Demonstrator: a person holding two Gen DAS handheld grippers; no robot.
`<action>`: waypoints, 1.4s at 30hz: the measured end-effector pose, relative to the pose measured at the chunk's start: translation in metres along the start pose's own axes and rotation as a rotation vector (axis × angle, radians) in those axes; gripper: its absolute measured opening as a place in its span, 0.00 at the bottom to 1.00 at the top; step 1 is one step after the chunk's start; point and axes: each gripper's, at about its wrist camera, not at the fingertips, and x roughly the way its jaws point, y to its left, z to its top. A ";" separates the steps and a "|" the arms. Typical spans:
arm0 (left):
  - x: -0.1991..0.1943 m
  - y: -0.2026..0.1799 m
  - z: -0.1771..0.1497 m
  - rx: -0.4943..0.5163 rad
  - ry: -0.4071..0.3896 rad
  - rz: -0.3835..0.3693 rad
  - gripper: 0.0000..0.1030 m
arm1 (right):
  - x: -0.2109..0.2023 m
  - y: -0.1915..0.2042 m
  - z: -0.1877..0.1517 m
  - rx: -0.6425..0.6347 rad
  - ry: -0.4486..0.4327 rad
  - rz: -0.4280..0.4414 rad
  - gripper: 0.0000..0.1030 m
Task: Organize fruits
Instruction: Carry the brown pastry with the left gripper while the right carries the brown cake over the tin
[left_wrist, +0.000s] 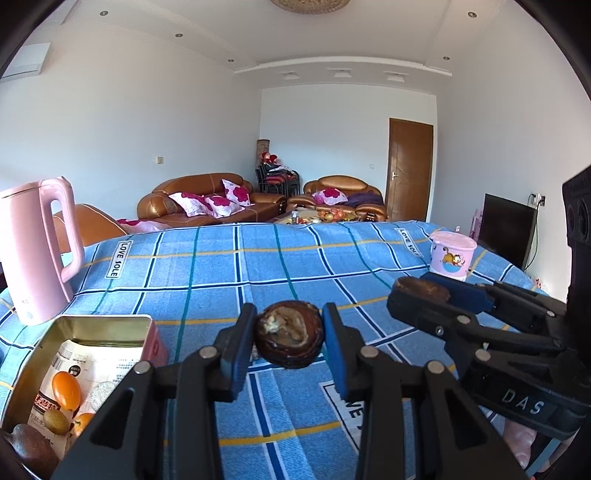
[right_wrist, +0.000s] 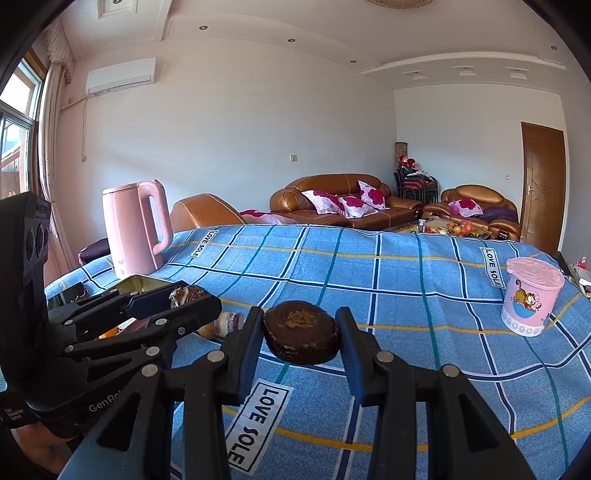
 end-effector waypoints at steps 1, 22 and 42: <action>-0.002 0.003 0.001 -0.002 -0.002 0.003 0.37 | 0.001 0.003 0.001 0.000 0.001 0.010 0.41; -0.038 0.096 -0.007 -0.091 0.028 0.209 0.37 | 0.034 0.096 0.029 -0.096 0.027 0.192 0.41; -0.042 0.162 -0.026 -0.165 0.127 0.356 0.37 | 0.070 0.152 0.031 -0.142 0.091 0.288 0.41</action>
